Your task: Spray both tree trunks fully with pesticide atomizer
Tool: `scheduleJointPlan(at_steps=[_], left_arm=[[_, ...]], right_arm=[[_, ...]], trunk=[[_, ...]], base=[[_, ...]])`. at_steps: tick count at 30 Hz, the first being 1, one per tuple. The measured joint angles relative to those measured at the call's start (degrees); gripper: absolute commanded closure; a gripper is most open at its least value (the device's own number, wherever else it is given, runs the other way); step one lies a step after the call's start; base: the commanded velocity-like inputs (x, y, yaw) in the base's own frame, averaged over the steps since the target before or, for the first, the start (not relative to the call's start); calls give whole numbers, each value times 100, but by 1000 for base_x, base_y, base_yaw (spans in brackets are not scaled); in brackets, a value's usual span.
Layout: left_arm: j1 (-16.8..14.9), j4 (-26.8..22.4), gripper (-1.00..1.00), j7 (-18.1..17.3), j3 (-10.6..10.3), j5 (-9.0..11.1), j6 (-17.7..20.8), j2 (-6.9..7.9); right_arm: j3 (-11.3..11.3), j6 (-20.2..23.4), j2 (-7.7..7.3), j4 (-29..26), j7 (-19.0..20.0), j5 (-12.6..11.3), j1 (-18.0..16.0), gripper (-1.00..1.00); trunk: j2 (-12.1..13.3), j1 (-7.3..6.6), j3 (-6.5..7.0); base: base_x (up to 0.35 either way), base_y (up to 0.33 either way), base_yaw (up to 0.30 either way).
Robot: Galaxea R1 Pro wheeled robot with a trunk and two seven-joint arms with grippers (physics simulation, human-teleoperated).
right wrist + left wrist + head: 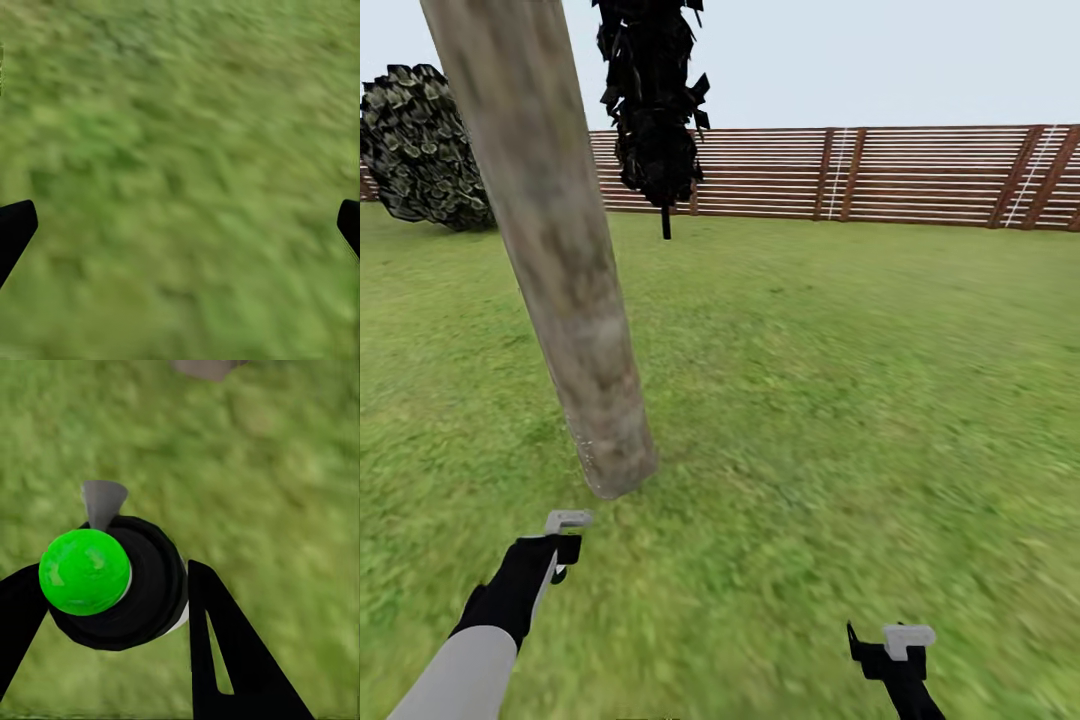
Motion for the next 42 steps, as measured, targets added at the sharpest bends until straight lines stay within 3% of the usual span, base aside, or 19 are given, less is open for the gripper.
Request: scheduleJointPlan(at_steps=[12,22,32,42], left_arm=[[0,133,100,-10,-9,16,0,-62],[0,133,100,-21,-9,15,0,-65],[0,133,100,-30,-9,17,8,-71],[0,133,100,-30,-9,15,6,-74]], right_arm=[[0,0,0,0,8,0,2,-100],[0,0,0,0,9,0,2,-100],[0,0,0,1,9,0,5,-100],[0,0,0,0,9,0,-1,-100]], trunk=[[0,0,0],[0,0,0],[0,0,0],[0,0,0]], base=[[0,-277,268],[0,-277,44],[5,-277,241],[104,-276,18]])
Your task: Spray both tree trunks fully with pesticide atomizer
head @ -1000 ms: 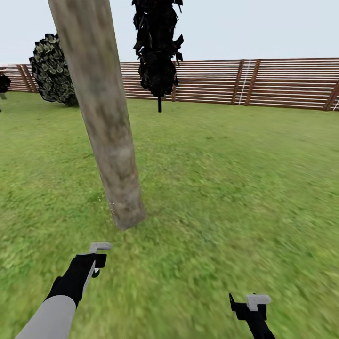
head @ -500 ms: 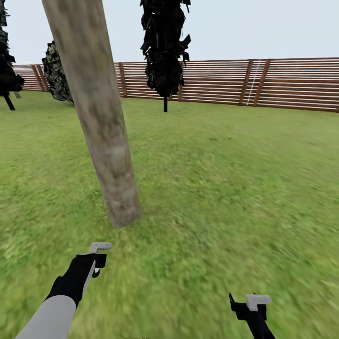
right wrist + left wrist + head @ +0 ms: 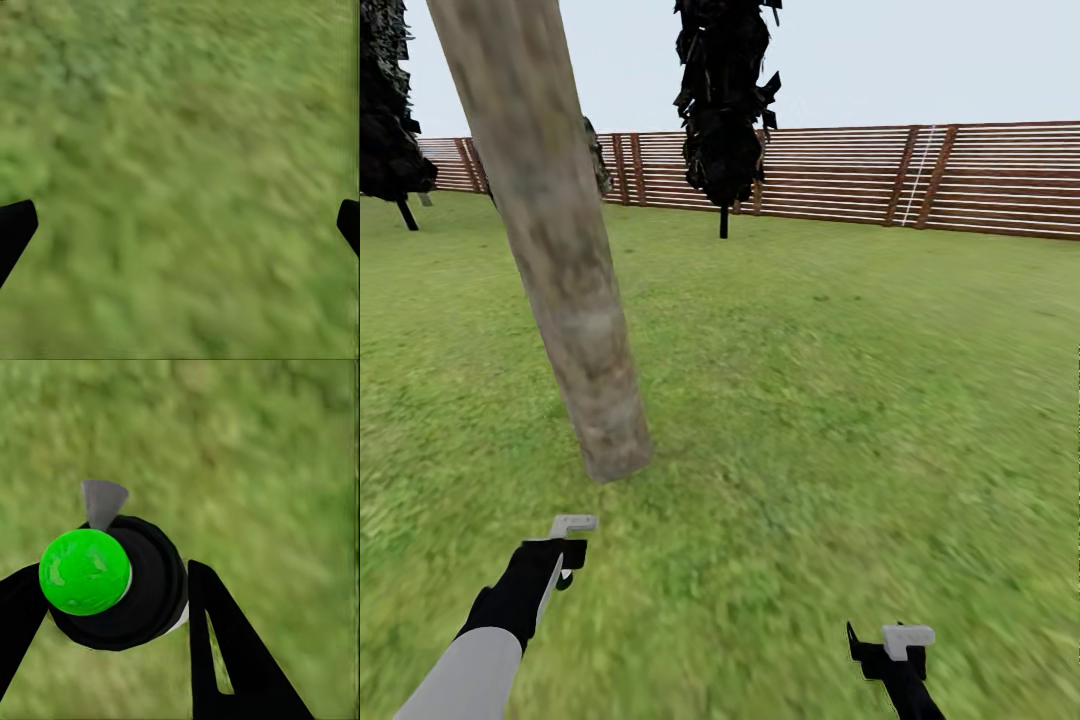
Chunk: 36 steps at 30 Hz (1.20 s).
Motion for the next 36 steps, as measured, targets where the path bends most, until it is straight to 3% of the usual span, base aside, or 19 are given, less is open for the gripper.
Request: scheduleJointPlan(at_steps=[5,16,21,24,36], left_arm=[[0,0,100,0,0,1,1,-5],[0,0,100,0,2,-1,1,-48],[0,0,100,7,2,223,-6,-39],[0,0,100,9,0,250,-6,-36],[0,6,100,9,0,255,-5,-35]], right_arm=[[0,0,0,0,0,0,3,-100],[0,0,9,1,0,0,3,-100],[0,0,9,1,0,0,1,-100],[0,0,7,0,0,0,0,-100],[0,0,6,0,0,0,1,-100]], trunk=[[0,0,0],[0,0,0],[0,0,0],[0,0,0],[0,0,0]], base=[[97,-276,52],[14,-276,269],[0,-276,277],[44,-275,248],[222,-197,25]])
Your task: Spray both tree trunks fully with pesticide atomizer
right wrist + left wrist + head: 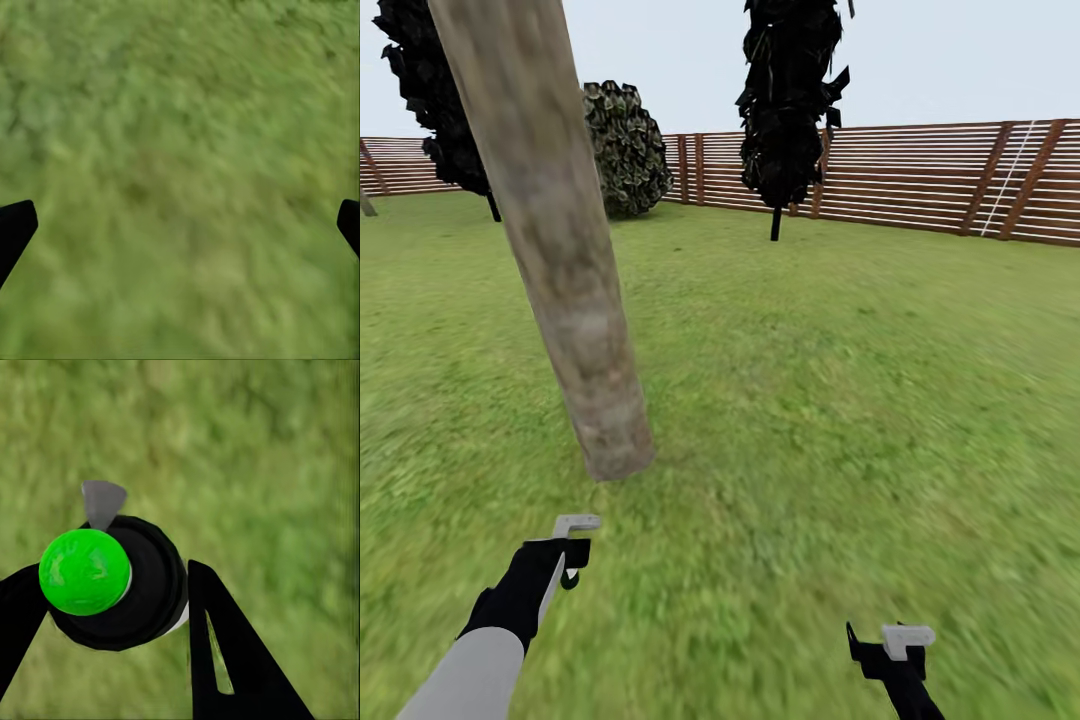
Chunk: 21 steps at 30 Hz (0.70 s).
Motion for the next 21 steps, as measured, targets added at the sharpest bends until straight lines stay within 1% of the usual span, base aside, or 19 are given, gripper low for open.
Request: scheduleJointPlan(at_steps=[5,15,17,19,21], left_arm=[[0,3,100,-6,0,0,0,0],[-2,-3,100,-9,-4,8,-1,0],[-12,-5,100,-12,-8,7,-1,-2],[-87,-27,100,-20,-43,-9,42,1],[-70,-69,100,-20,-69,-15,42,15]], right_arm=[[0,0,2,0,0,0,1,-100],[-1,0,-4,0,0,-5,2,-100],[-1,0,-5,0,0,-6,4,-100],[0,0,-6,-4,-8,-2,0,-100],[-2,0,-8,-7,-9,-2,-1,-100]], trunk=[[0,0,0],[0,0,0],[0,0,0],[0,0,0],[0,0,0]], base=[[256,-130,217],[21,-10,273],[0,0,82],[0,0,7],[0,0,2]])
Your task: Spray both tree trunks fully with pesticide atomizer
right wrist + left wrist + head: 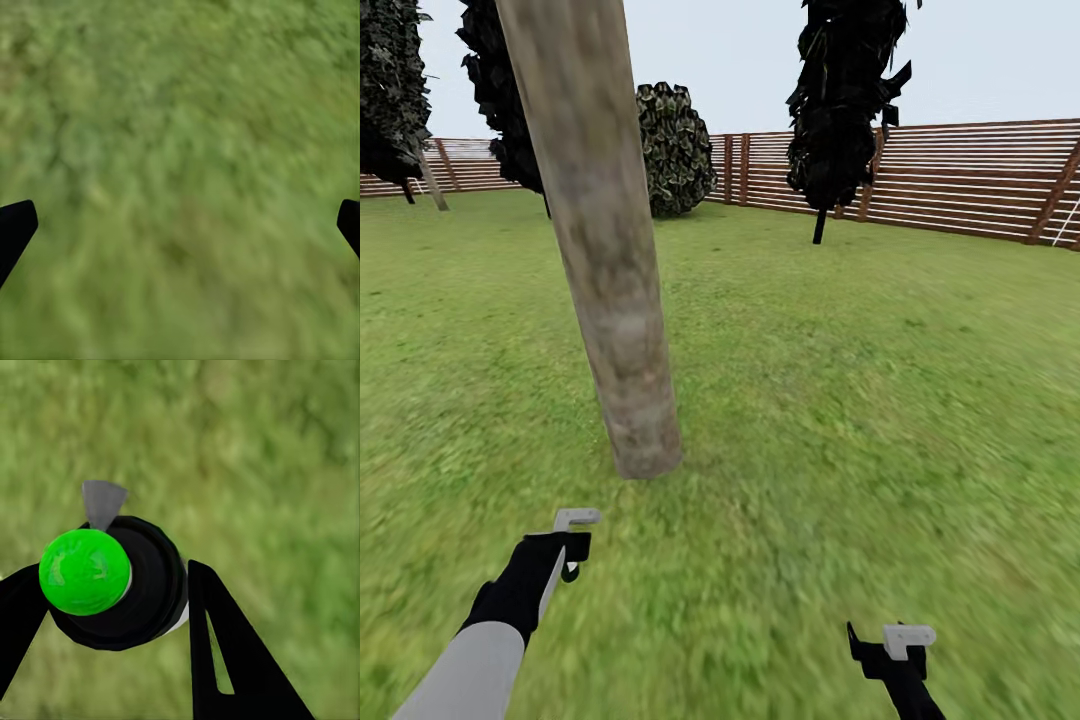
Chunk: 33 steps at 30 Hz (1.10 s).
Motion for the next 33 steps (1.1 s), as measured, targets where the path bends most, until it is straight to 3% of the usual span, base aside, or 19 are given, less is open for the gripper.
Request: scheduleJointPlan(at_steps=[11,18,27,33], left_arm=[[51,57,100,-12,21,8,-38,32],[52,63,100,-12,14,9,-43,5],[52,63,100,31,16,4,-53,-99],[51,36,100,26,10,-50,-66,-33]], right_arm=[[-7,0,-9,-2,0,-7,1,-100],[2,0,-7,-2,0,-7,1,-100],[-2,0,-7,-2,0,-7,0,-100],[1,0,-7,-2,0,-7,3,-100]], trunk=[[0,0,0],[0,0,0],[0,0,0],[0,0,0]], base=[[235,-8,1],[268,-159,237],[29,-264,191],[0,-72,5]])
